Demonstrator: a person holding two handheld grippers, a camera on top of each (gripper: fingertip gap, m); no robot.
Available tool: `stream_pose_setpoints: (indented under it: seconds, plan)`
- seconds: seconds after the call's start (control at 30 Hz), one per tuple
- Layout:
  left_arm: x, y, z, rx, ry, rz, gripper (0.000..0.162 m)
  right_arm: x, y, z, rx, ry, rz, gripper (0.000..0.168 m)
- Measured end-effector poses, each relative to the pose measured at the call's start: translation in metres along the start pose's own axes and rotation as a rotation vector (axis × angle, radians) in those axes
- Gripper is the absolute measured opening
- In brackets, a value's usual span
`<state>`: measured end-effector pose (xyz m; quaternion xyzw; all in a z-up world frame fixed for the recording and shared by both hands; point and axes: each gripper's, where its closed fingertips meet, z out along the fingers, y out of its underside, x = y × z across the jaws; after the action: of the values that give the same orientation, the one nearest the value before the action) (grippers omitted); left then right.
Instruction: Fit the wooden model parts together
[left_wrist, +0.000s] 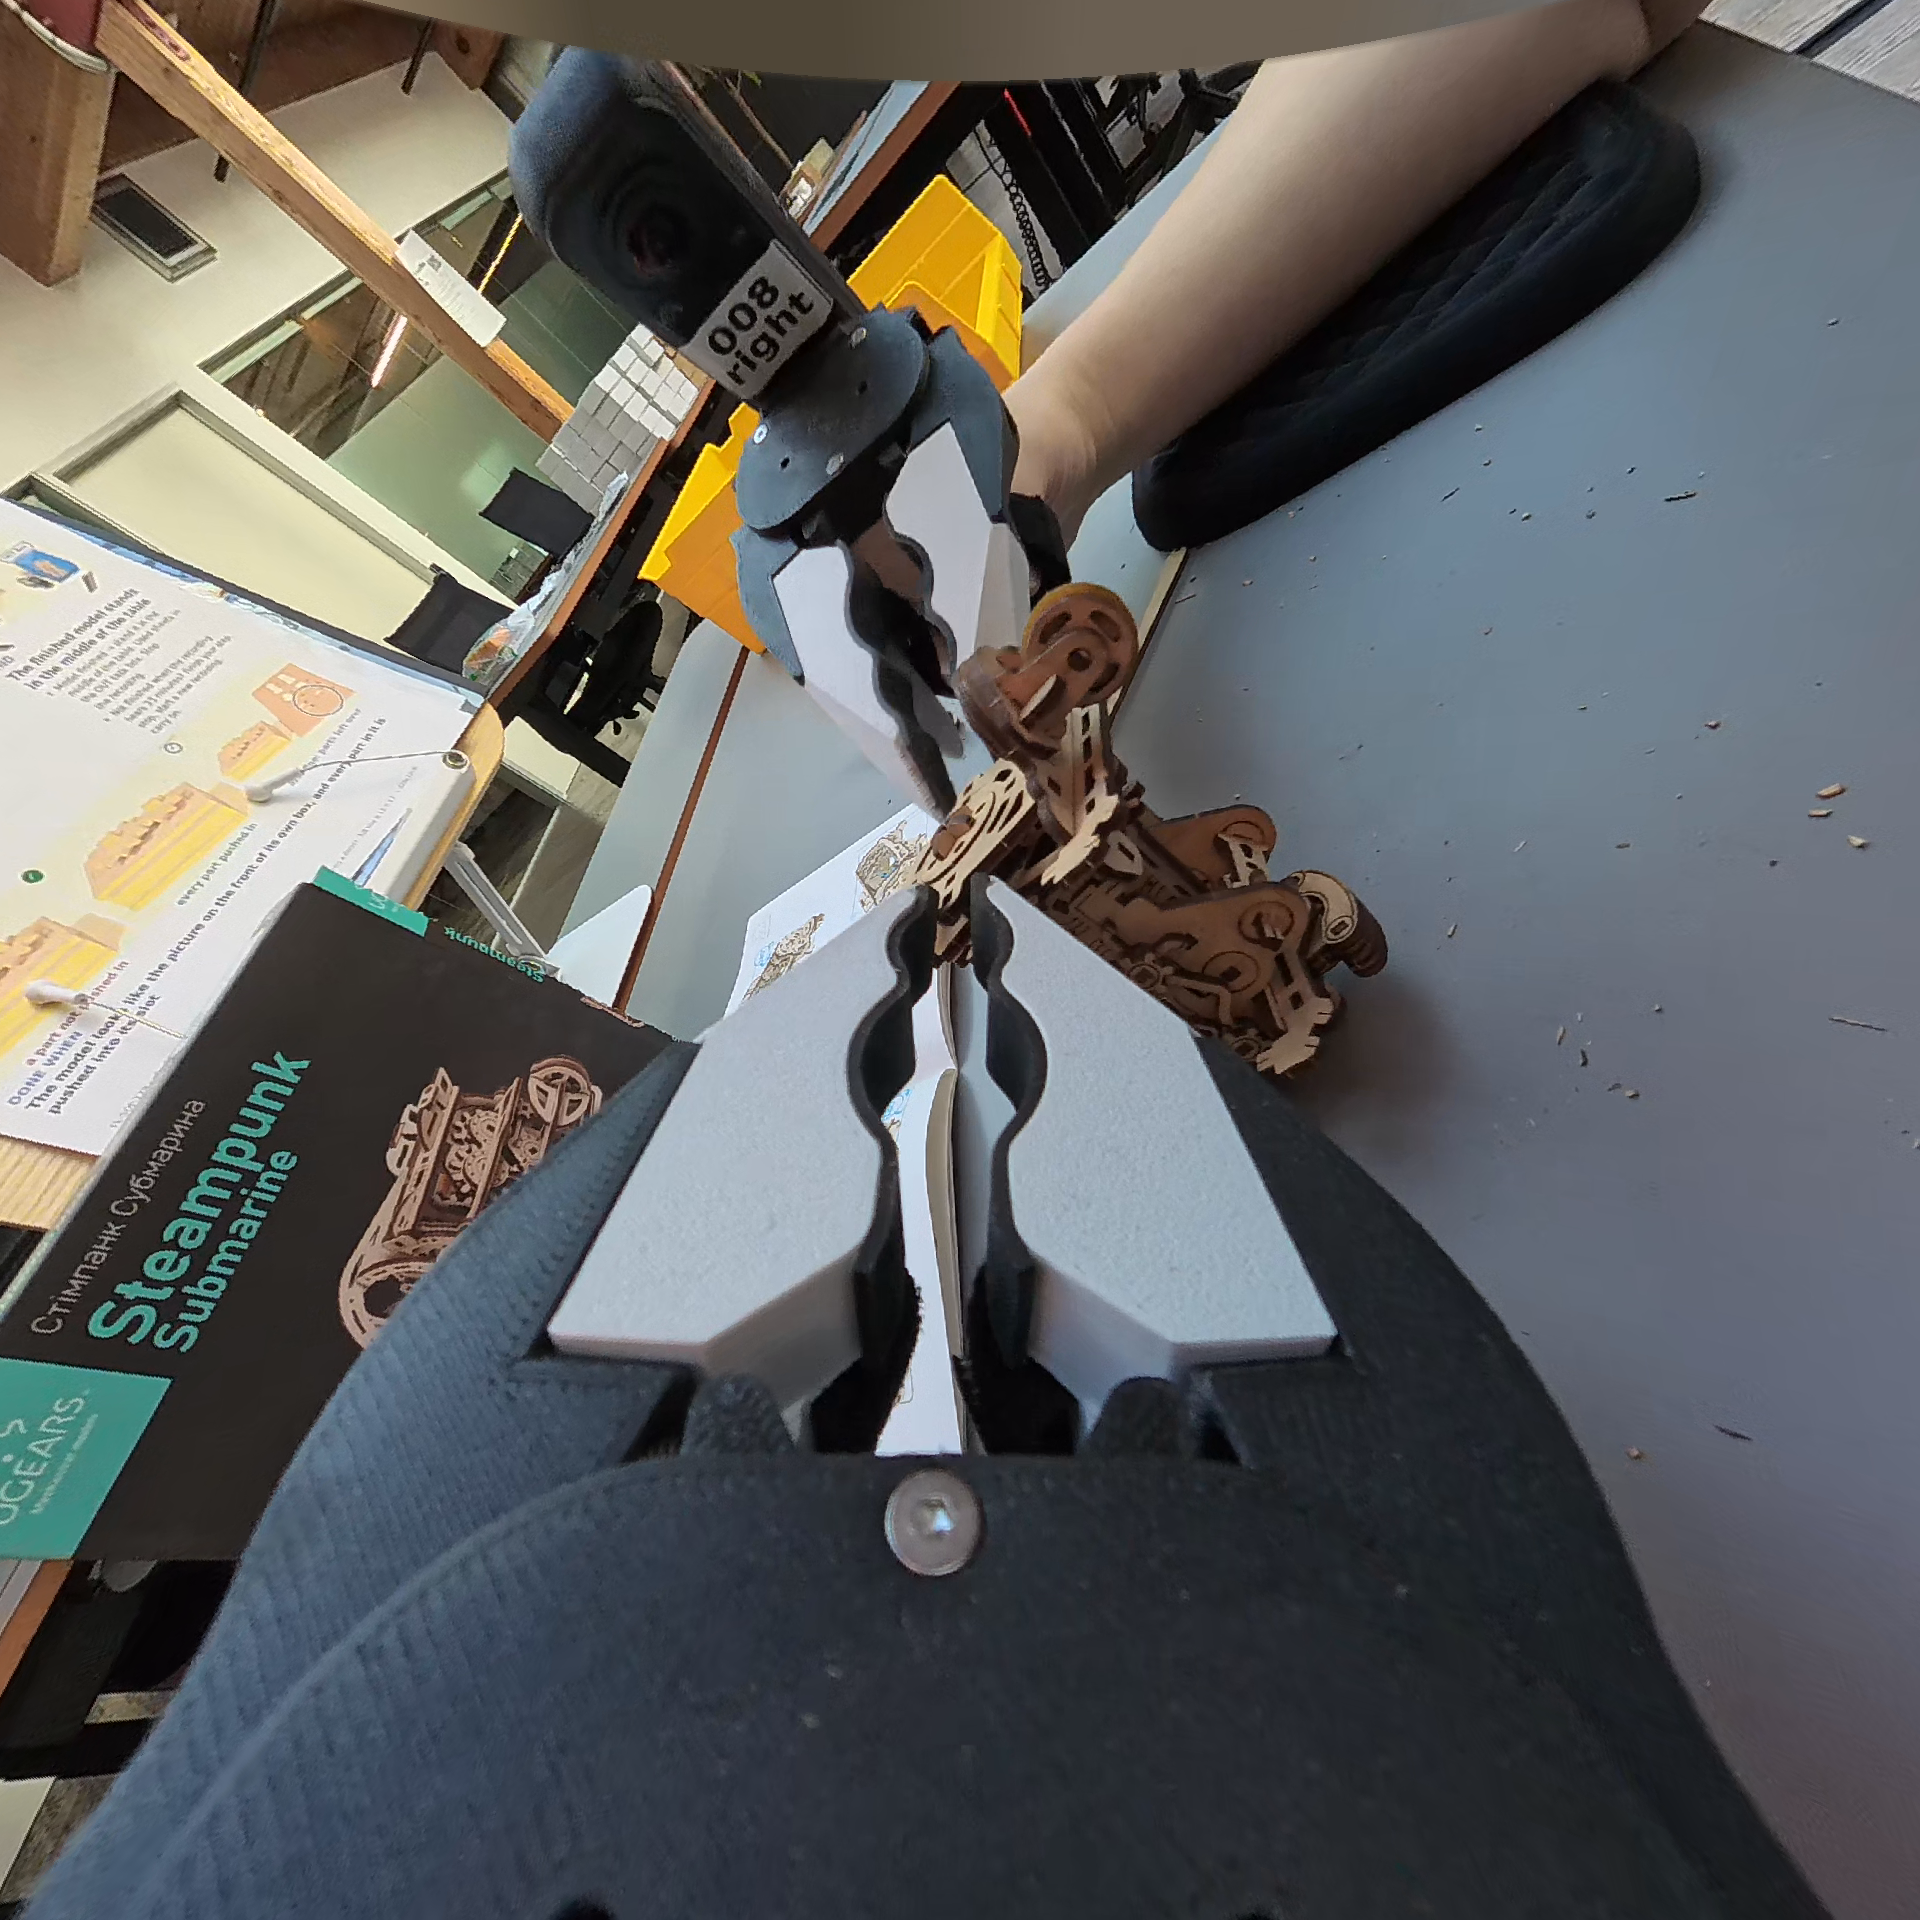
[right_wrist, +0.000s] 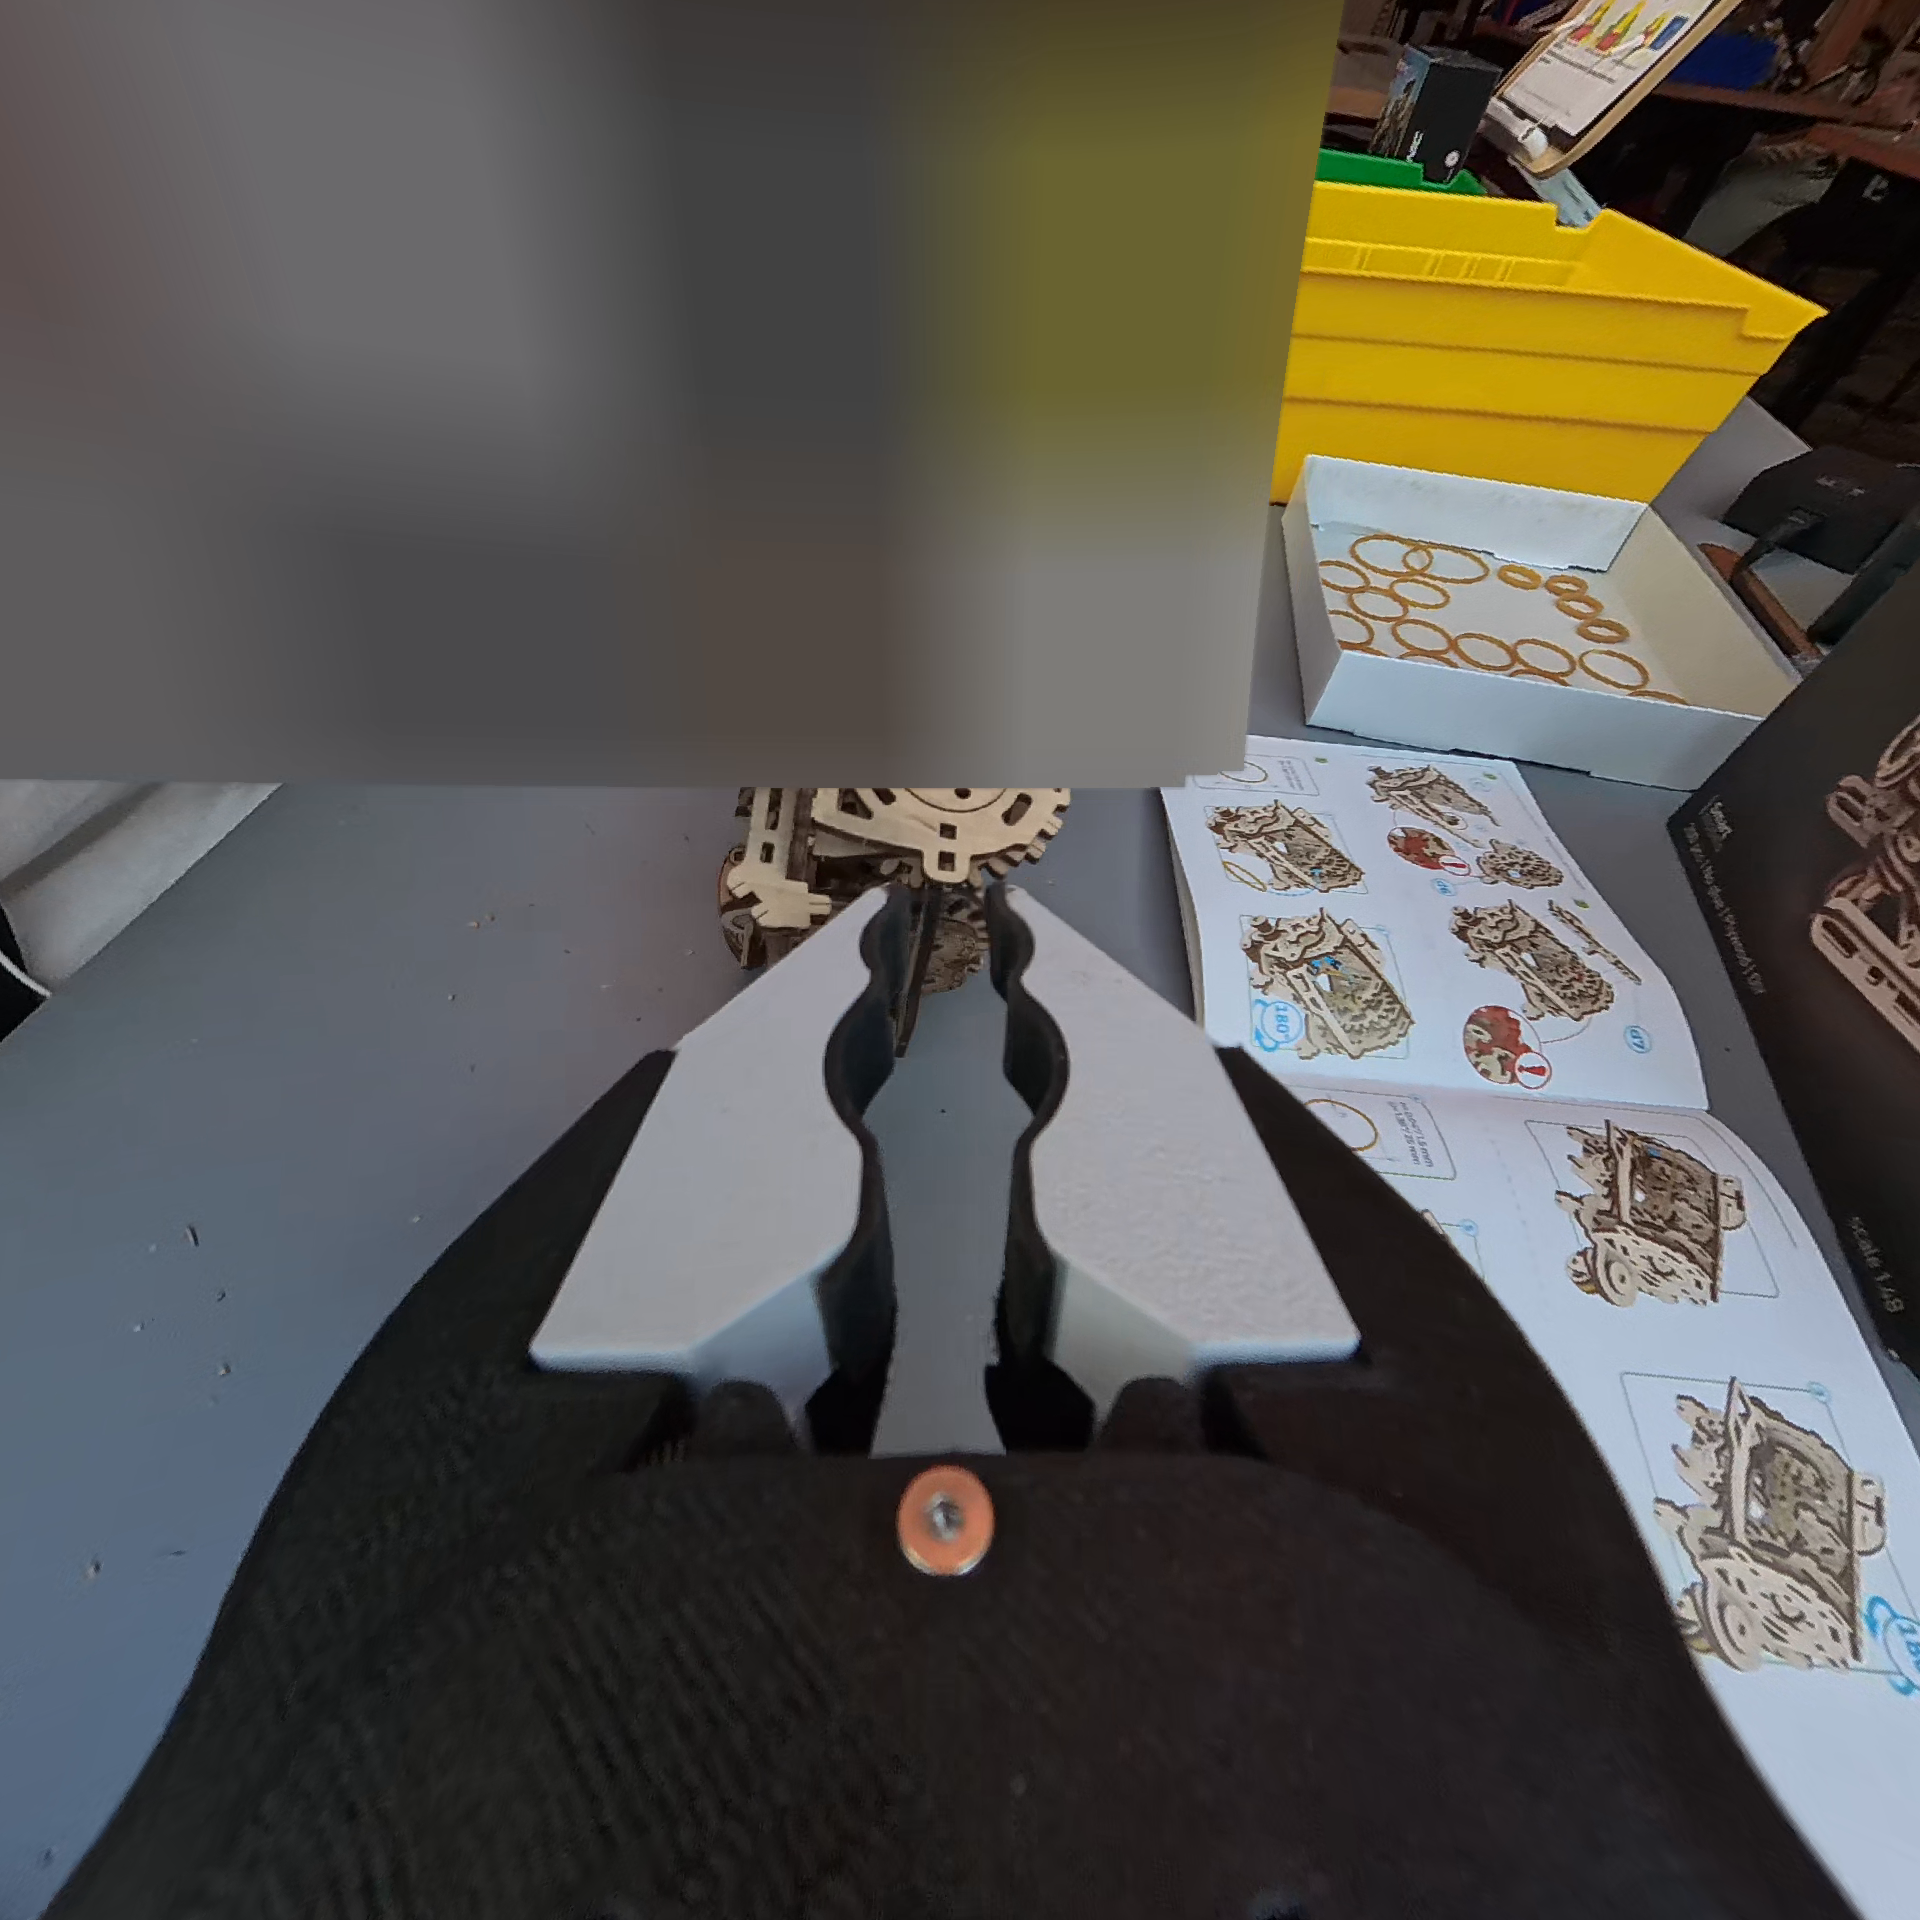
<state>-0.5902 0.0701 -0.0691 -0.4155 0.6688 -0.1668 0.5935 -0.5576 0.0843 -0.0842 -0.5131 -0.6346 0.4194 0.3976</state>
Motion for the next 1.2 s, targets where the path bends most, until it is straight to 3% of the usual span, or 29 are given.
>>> stream_pose_setpoints:
  seconds: [0.17,0.27,0.7,0.83,0.97,1.1,1.2]
  plan:
    - [0.0,0.0,0.0,0.001,0.002,-0.001,0.004,-0.001,0.004,0.003,-0.014,-0.022,0.031,0.014]
    - [0.0,0.0,0.0,0.002,0.004,-0.003,0.004,-0.002,0.005,0.004,-0.021,-0.019,0.019,0.002]
    - [0.001,-0.001,0.0,0.004,0.008,-0.004,0.004,-0.004,0.004,0.002,-0.011,-0.035,0.018,0.001]
    - [0.001,-0.001,0.001,0.002,0.007,0.0,0.004,-0.003,-0.004,-0.004,0.022,-0.018,-0.018,0.016]
    - [0.001,-0.002,0.001,0.002,0.006,0.002,0.003,0.0,-0.02,-0.014,0.102,-0.002,-0.017,0.015]
    - [0.001,-0.002,0.001,0.002,0.005,0.003,0.003,-0.005,-0.015,-0.008,0.034,0.053,-0.199,0.007]
    - [0.001,-0.002,0.001,0.002,0.005,0.004,0.003,-0.007,-0.016,-0.004,0.042,0.042,-0.162,0.0]
